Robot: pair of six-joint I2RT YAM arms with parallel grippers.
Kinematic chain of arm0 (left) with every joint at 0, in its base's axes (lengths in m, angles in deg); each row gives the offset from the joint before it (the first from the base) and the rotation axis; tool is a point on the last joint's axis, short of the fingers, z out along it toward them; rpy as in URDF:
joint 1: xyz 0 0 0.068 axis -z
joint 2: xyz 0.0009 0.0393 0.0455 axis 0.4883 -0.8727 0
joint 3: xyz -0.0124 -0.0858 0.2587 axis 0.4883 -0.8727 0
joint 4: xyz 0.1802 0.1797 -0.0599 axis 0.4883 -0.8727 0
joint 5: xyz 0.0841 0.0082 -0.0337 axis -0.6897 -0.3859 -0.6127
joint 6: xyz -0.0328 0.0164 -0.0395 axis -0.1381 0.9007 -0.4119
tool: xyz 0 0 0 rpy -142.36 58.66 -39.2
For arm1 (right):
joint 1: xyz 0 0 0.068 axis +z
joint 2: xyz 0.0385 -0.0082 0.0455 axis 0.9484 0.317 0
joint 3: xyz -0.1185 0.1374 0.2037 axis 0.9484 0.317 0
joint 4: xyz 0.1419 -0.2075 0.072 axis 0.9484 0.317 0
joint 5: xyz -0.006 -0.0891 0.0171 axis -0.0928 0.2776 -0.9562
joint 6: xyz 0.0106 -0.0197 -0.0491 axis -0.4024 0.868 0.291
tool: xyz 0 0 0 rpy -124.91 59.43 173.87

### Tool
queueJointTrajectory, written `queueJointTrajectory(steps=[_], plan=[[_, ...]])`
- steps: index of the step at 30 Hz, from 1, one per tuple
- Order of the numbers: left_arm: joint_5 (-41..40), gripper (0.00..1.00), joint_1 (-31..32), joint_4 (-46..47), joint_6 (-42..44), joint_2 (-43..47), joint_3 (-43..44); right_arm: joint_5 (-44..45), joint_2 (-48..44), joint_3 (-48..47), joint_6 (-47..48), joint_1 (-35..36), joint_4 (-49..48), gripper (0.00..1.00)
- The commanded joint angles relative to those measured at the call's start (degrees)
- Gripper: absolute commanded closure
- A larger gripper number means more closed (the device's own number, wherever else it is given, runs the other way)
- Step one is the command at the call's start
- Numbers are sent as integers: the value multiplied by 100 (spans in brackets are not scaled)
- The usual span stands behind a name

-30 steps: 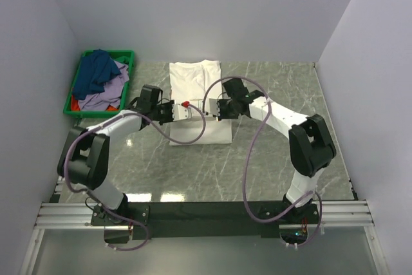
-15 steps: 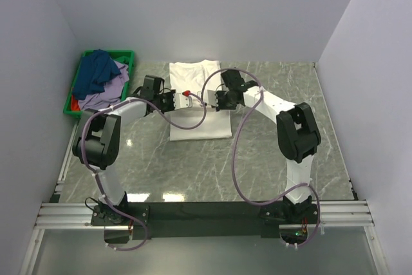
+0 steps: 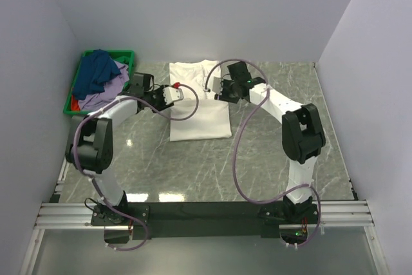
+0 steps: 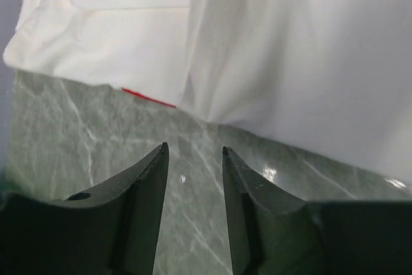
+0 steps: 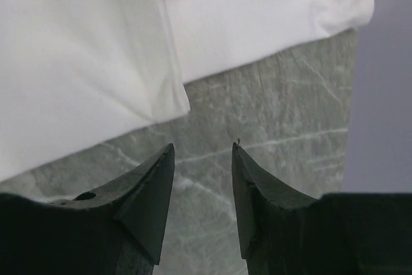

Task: Fold and stack the t-shirts
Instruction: Fold the tshirt

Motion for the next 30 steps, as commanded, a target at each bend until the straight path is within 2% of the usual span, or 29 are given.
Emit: queueJointTrajectory(steps=[1, 7, 14, 21, 30], plan=[[199, 55, -47, -301, -582, 921, -232, -142, -806, -186, -446, -192, 455, 52], [631, 53, 216, -741, -785, 1484, -883, -591, -1677, 1122, -438, -61, 711, 52], [411, 51, 681, -337, -680, 1766, -1814, -504, -1923, 2274, -429, 387, 360, 52], [112, 51, 893, -3, -425, 1634, -2228, -416, -1765, 2714, -482, 686, 150, 52], [-72, 53, 1007, 270, -354, 1318, -2299, -284, -1335, 2811, -456, 810, 53, 53]])
